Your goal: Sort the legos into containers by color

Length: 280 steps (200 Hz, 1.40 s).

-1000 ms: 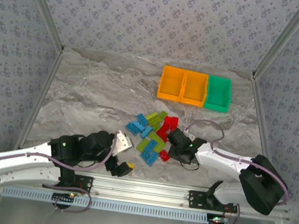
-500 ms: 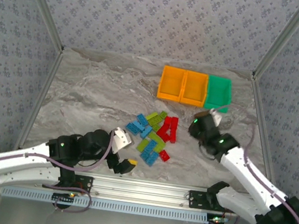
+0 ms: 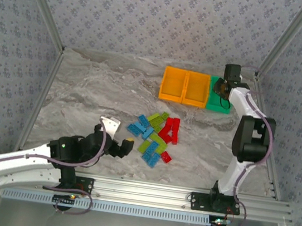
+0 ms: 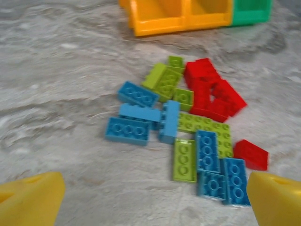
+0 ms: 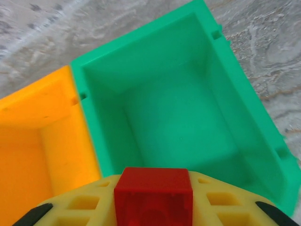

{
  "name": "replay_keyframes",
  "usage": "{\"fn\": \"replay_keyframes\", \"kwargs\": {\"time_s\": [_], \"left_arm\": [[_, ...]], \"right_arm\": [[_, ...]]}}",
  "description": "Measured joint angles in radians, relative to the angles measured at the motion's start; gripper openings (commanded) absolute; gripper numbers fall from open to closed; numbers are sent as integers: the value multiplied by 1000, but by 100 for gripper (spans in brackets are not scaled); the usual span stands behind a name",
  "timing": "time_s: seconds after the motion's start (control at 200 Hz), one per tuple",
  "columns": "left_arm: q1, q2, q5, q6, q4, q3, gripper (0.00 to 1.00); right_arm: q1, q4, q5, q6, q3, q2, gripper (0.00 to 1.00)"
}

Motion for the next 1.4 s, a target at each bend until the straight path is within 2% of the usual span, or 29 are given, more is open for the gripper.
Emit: {"fn": "replay_keyframes", "kwargs": {"time_s": [0.12, 0.285, 0.415, 0.525, 0.625, 0.69, 0.799, 0.889, 0.984, 1.099, 1.209, 1.399], "left_arm": [[0, -84, -55, -77, -51, 0, 99], [0, -209, -105, -142, -92, -13, 99], [0, -240, -121, -169, -122, -27, 99], [18, -220, -108, -184, -140, -28, 99], [100, -142, -47, -192, -145, -18, 99], [196, -67, 32, -196, -140, -3, 99], [375, 61, 203, -222, -93, 11, 97], [463, 176, 314, -256, -34, 13, 93], [484, 295, 390, -300, 27, 15, 87], [485, 436, 451, -364, 94, 26, 77], [485, 547, 491, -409, 159, 39, 75], [485, 684, 531, -456, 269, 59, 73]], "right_arm": [[-15, -37, -9, -10, 72, 81, 47], [-26, -87, -15, -13, 123, 82, 52], [-24, -111, -23, -13, 112, 24, 55], [-7, -117, -42, -17, 29, -110, 59], [43, -121, -66, -29, -72, -280, 64], [100, -124, -86, -34, -144, -400, 68], [242, -145, -116, -51, -250, -598, 75], [378, -163, -145, -74, -321, -722, 80], [513, -203, -182, -84, -391, -825, 84], [608, -265, -190, -76, -439, -872, 88], [640, -317, -168, -74, -456, -864, 90], [641, -348, -138, -78, -457, -823, 92]]}}
